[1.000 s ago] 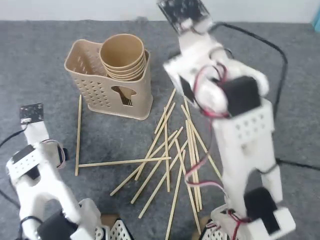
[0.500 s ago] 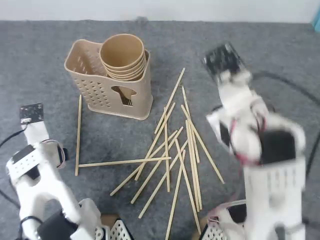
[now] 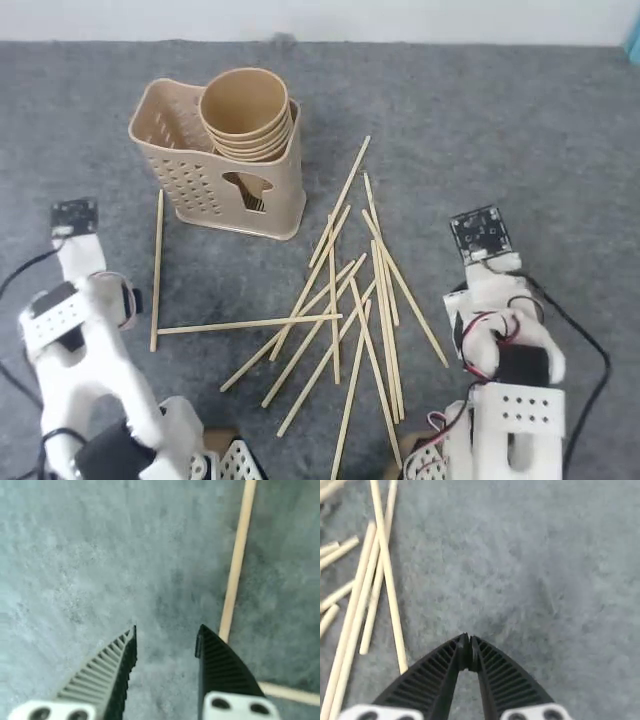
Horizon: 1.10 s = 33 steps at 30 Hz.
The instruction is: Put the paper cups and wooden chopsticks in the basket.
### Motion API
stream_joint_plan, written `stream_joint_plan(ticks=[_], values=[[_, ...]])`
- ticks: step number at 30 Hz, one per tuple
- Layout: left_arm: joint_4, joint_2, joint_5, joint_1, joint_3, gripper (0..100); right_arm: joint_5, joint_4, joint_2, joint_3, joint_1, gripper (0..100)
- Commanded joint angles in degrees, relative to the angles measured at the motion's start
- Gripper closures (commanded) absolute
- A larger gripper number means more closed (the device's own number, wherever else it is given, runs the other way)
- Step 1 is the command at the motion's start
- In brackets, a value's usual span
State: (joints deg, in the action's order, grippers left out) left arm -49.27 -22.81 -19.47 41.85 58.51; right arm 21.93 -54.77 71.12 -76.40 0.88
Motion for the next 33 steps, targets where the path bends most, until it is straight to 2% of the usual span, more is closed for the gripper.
stream_joint_plan(ticks=[1,4,8,12,19,27,29,32,33], values=[[-2.20,-0.26,3.43,-2.90,-10.51,81,0.97,10.15,-1.45,-6.77,-0.57,99.1],[-7.56,6.15,6.15,-5.71,-20.88,81,2.46,11.56,-1.10,-8.09,-0.75,99.1],[-15.47,19.60,6.33,-10.20,-36.00,81,2.73,11.56,-1.19,-8.09,-0.84,99.1],[-16.53,32.62,4.84,-14.33,-46.81,81,2.81,11.47,-1.10,-8.09,-0.48,99.1],[-15.91,52.75,2.73,-14.59,-62.29,81,2.81,11.21,-1.10,-8.09,-0.48,99.1],[-28.04,64.00,2.64,-15.12,-78.81,82,2.81,11.56,-1.36,-8.09,-0.48,99.1],[-30.86,66.02,2.64,-15.21,-81.71,87,2.81,11.56,-1.36,-8.09,-0.48,99.1],[-34.20,68.31,2.11,-14.77,-85.23,100,2.81,11.56,-1.36,-8.09,-0.40,99.1],[-35.69,68.66,2.11,-14.24,-85.85,98,2.81,11.56,-1.36,-8.09,-0.40,99.1]])
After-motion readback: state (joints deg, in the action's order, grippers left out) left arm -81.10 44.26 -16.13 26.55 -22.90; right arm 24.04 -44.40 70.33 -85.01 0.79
